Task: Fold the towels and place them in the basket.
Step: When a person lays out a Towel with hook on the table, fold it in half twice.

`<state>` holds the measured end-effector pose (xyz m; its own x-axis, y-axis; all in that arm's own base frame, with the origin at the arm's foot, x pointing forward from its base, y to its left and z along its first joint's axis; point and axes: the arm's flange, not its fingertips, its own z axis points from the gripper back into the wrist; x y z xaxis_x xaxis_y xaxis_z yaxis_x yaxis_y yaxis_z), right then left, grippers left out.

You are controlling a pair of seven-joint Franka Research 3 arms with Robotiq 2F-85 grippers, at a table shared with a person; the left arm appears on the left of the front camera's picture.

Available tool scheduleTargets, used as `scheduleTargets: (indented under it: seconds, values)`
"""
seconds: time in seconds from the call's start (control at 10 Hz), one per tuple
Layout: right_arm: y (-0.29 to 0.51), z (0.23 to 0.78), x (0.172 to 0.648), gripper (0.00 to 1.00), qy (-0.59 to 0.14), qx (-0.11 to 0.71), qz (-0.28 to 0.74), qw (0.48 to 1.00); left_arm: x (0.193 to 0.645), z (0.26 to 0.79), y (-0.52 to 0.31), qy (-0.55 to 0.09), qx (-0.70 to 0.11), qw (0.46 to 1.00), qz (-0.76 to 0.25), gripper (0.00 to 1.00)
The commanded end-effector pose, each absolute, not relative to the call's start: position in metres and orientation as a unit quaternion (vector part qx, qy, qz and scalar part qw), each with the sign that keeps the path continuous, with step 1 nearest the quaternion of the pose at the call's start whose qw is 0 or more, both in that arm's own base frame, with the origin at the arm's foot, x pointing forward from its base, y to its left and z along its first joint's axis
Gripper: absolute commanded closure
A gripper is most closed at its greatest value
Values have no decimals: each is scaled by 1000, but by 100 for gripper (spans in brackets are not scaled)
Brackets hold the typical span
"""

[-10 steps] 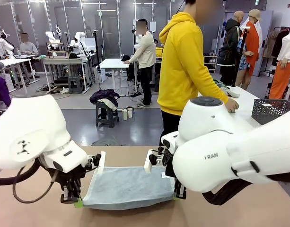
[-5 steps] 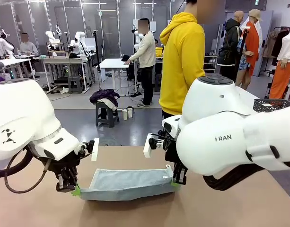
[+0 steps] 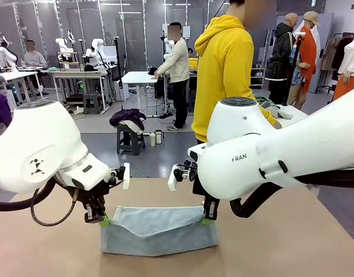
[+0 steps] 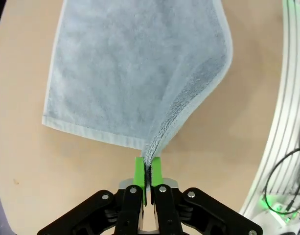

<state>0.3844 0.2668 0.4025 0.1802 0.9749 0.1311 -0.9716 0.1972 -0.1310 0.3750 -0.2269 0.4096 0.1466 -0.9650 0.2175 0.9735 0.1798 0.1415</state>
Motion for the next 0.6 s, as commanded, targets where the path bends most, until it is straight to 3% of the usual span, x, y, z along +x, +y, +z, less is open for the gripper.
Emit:
scheduleTargets:
  seconds: [0.0, 0.4, 0.5]
  values:
    - [267, 405, 389, 100, -82, -18, 642, 762, 382, 406, -230, -129, 6, 766, -630, 100]
    - [267, 403, 384, 100, -93, -9, 633, 768, 375, 410, -227, -130, -16, 757, -640, 100]
    - [269, 401, 385, 93, -90, -10, 635, 768, 379, 408, -228, -130, -13, 757, -640, 94]
